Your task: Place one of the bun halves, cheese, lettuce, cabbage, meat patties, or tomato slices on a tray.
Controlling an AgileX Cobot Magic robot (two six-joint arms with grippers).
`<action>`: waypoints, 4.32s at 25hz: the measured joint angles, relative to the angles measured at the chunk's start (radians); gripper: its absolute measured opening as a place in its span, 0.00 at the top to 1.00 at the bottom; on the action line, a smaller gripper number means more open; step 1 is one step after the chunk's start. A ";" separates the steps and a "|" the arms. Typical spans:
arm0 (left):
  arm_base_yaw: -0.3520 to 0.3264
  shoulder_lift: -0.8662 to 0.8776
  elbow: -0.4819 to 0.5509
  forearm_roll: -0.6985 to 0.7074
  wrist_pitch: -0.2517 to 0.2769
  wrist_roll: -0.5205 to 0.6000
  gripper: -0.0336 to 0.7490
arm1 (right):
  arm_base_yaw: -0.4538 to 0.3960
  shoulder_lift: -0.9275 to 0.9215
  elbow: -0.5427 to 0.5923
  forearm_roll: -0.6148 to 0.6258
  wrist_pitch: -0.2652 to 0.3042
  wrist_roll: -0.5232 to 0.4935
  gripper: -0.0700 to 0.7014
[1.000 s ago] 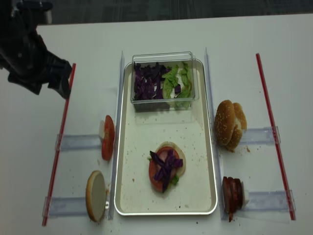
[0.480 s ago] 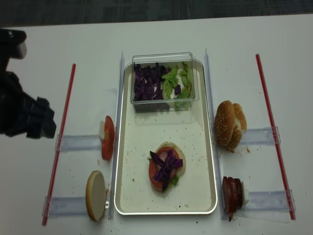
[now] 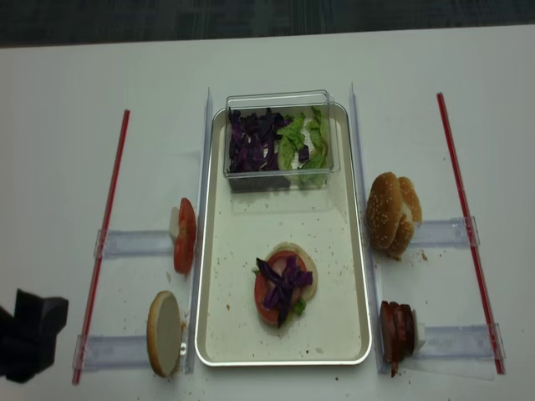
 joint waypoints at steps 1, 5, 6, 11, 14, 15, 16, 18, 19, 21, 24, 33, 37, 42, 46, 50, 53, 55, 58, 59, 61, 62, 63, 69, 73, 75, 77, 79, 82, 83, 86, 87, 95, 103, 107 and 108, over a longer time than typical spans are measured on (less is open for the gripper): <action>0.000 -0.044 0.026 0.000 -0.002 0.000 0.27 | 0.000 0.000 0.000 0.000 0.000 0.000 0.33; 0.001 -0.192 0.120 -0.004 -0.010 0.000 0.27 | 0.000 0.000 0.000 0.000 0.000 0.000 0.33; 0.001 -0.230 0.137 -0.009 -0.011 0.000 0.27 | 0.000 0.000 0.000 0.000 0.000 0.000 0.33; 0.001 -0.387 0.191 -0.029 -0.011 0.004 0.27 | 0.000 0.000 0.000 0.000 0.000 0.000 0.33; 0.001 -0.455 0.195 -0.029 -0.011 0.004 0.27 | 0.000 0.000 0.000 0.000 0.000 0.000 0.33; 0.001 -0.474 0.195 -0.029 -0.011 0.006 0.27 | 0.000 0.000 0.000 0.000 0.000 0.000 0.33; 0.001 -0.489 0.195 -0.029 -0.011 0.006 0.27 | 0.000 0.000 0.000 0.000 0.000 0.000 0.33; 0.001 -0.524 0.195 -0.029 -0.011 0.006 0.27 | 0.000 0.000 0.000 0.000 0.000 0.000 0.33; 0.001 -0.536 0.198 -0.031 -0.013 0.006 0.27 | 0.000 0.000 0.000 0.000 0.000 0.000 0.33; 0.001 -0.559 0.207 -0.030 -0.019 0.006 0.27 | 0.000 0.000 0.000 0.000 0.000 0.005 0.33; 0.001 -0.576 0.212 -0.030 -0.023 0.006 0.27 | 0.000 0.000 0.000 0.000 0.000 0.005 0.33; 0.001 -0.578 0.212 0.020 -0.029 -0.088 0.27 | 0.000 0.000 0.000 0.000 0.000 0.000 0.33; 0.001 -0.578 0.212 0.036 -0.030 -0.130 0.27 | 0.000 0.000 0.000 0.000 0.000 0.000 0.33; 0.001 -0.578 0.212 0.060 -0.031 -0.159 0.27 | 0.000 0.000 0.000 0.000 0.000 0.000 0.33; 0.001 -0.578 0.213 0.064 -0.031 -0.159 0.27 | 0.000 0.000 0.000 0.000 0.000 0.005 0.33; 0.001 -0.578 0.213 0.067 -0.031 -0.159 0.27 | 0.000 0.000 0.000 0.000 0.000 0.005 0.33; 0.001 -0.578 0.213 0.069 -0.031 -0.161 0.27 | 0.000 0.000 0.000 0.000 0.000 0.000 0.33; 0.001 -0.578 0.213 0.069 -0.031 -0.161 0.27 | 0.000 0.000 0.000 0.000 0.000 0.000 0.33; 0.001 -0.578 0.213 0.069 -0.031 -0.161 0.27 | 0.000 0.000 0.000 0.000 0.000 0.000 0.33; 0.001 -0.578 0.213 0.069 -0.031 -0.161 0.27 | 0.000 0.000 0.000 0.000 0.000 0.000 0.33; 0.001 -0.578 0.213 0.069 -0.031 -0.161 0.27 | 0.000 0.000 0.000 0.000 0.000 0.000 0.33; 0.001 -0.578 0.213 0.069 -0.031 -0.161 0.27 | 0.000 0.000 0.000 0.000 0.000 0.000 0.33; 0.001 -0.578 0.213 0.069 -0.031 -0.161 0.27 | 0.000 0.000 0.000 0.000 0.000 0.000 0.33; 0.001 -0.578 0.213 0.069 -0.031 -0.161 0.27 | 0.000 0.000 0.000 0.000 0.000 0.000 0.33; 0.001 -0.578 0.213 0.069 -0.031 -0.161 0.27 | 0.000 0.000 0.000 0.000 0.000 0.000 0.33; 0.001 -0.578 0.213 0.069 -0.032 -0.161 0.27 | 0.000 0.000 0.000 0.000 0.000 0.000 0.33; 0.001 -0.578 0.213 0.069 -0.032 -0.161 0.27 | 0.000 0.000 0.000 0.000 0.000 0.000 0.33; 0.001 -0.578 0.213 0.069 -0.032 -0.161 0.27 | 0.000 0.000 0.000 0.000 0.000 0.000 0.33; 0.001 -0.578 0.213 0.069 -0.032 -0.161 0.27 | 0.000 0.000 0.000 0.000 0.000 0.000 0.33; 0.001 -0.578 0.213 0.069 -0.032 -0.161 0.27 | 0.000 0.000 0.000 0.000 0.000 0.000 0.33; 0.001 -0.578 0.213 0.069 -0.032 -0.161 0.27 | 0.000 0.000 0.000 0.000 0.000 0.000 0.33; 0.001 -0.578 0.213 0.069 -0.032 -0.161 0.27 | 0.000 0.000 0.000 0.000 0.000 0.000 0.33; 0.001 -0.578 0.213 0.069 -0.032 -0.161 0.27 | 0.000 0.000 0.000 0.000 0.000 0.000 0.33; 0.001 -0.578 0.213 0.069 -0.032 -0.161 0.27 | 0.000 0.000 0.000 0.000 0.000 0.000 0.33; 0.001 -0.578 0.213 0.069 -0.032 -0.161 0.27 | 0.000 0.000 0.000 0.000 0.000 0.000 0.33; 0.001 -0.578 0.213 0.069 -0.032 -0.161 0.27 | 0.000 0.000 0.000 0.000 0.000 0.000 0.33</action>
